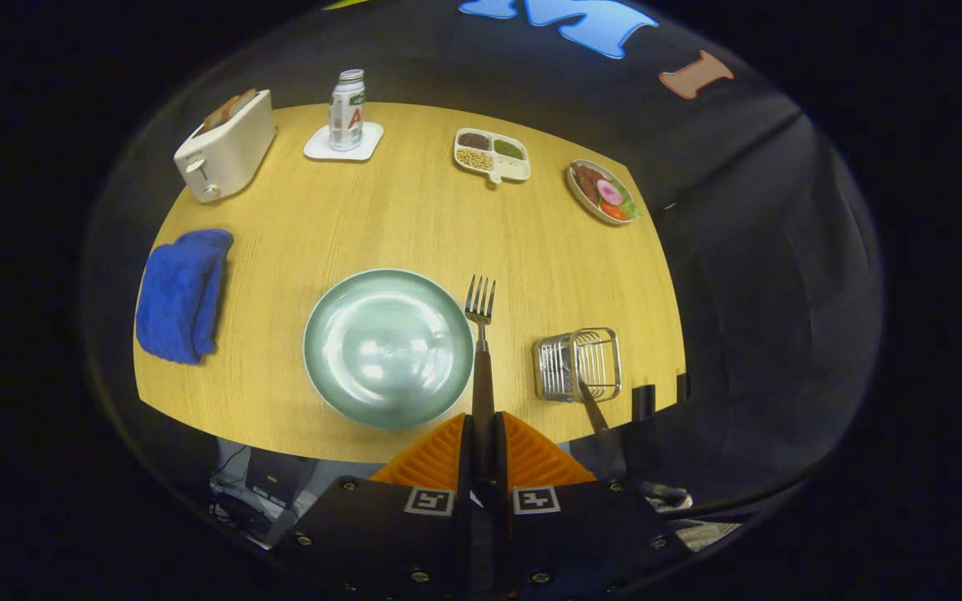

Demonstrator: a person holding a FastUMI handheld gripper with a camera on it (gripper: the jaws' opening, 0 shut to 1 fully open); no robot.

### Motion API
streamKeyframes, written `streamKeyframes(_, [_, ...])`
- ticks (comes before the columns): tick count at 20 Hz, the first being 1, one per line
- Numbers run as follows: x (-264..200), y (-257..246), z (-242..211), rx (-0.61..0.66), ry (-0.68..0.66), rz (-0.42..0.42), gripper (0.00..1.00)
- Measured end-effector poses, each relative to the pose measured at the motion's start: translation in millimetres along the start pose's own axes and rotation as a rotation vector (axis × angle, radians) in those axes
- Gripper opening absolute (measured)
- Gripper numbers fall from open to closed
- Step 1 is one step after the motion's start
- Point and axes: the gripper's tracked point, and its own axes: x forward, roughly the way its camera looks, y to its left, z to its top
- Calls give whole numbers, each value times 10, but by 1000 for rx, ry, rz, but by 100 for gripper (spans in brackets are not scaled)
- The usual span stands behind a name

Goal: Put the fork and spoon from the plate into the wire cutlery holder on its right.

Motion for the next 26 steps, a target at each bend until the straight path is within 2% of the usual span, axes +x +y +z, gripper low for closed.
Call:
streamKeyframes(8, [-59,-620,-89,219,98,-89,11])
streamKeyframes(15, [294,-811,-241,351,231,-59,11])
streamKeyframes(19, [529,-782,-256,391,289,10,11])
streamKeyframes(22, [629,-790,-177,394,285,54,11])
streamKeyframes(23, [628,-828,-158,396,280,47,14])
streamKeyframes(26, [609,-878,-102,403,260,37,31])
